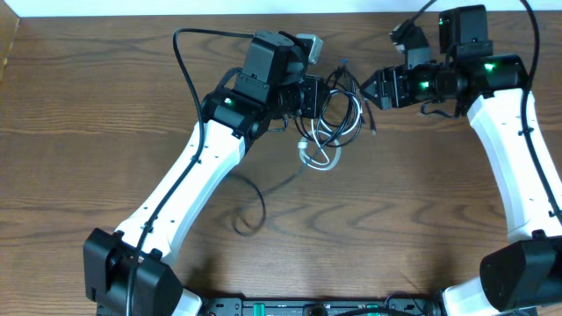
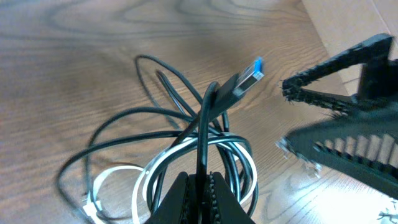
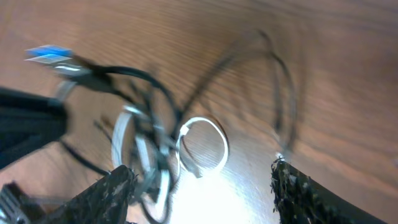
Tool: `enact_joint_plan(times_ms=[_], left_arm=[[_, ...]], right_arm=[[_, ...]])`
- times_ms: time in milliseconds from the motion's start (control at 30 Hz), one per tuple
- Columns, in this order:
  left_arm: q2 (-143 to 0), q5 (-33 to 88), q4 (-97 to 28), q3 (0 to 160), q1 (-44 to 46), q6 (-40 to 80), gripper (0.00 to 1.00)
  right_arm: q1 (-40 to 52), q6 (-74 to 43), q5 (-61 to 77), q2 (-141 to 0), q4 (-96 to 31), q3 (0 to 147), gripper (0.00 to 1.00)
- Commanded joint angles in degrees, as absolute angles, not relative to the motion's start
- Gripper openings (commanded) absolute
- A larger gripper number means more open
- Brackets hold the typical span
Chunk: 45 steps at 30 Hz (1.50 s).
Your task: Untangle cables
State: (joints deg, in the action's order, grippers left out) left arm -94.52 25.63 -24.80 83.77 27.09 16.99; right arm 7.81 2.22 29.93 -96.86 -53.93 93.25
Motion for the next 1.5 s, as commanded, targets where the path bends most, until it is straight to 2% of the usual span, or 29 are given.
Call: enact_joint_plan(times_ms=[0,400,500,600,767,900,1100,1467], left_arm=[[-94.70,27.03,-24.86,84.03,26.30,19.88,0.08],[-94.70,27.03,-24.82,84.03,26.26,20.29,0.08],[-94.70,26.98,-24.82,84.03,26.26,20.27,0.08],[-94.70,26.33,-24.86,84.03,26.06,20.25,0.08],[-94.70,25.93,-25.10,84.03,24.80,20.25,0.08],[-94.54,25.98,-25.26,84.03,22.90,20.27,0.08],[-91.29,25.89,-24.75,84.05,19.84,19.97,0.08],[-79.83,23.77,-27.05,84.31,5.45,19.59,0.08]], right_arm=[[9.06,6.31,34.72,-96.77,-53.08,92.99,0.70],[12.71,6.17,34.22,-100.66,-51.35,91.05,0.68],[14.15,2.44,28.49,-103.68,-49.87,91.05,0.55],[14.85,-5.26,16.47,-106.85,-49.06,91.05,0.46],[13.85,-17.58,4.43,-111.39,-48.60,91.05,0.38],[12.29,-20.12,4.23,-113.19,-48.88,91.05,0.25],[10.31,-21.98,3.27,-113.40,-49.78,91.05,0.14],[3.22,-21.17,4.91,-113.40,-52.12,91.05,0.01]])
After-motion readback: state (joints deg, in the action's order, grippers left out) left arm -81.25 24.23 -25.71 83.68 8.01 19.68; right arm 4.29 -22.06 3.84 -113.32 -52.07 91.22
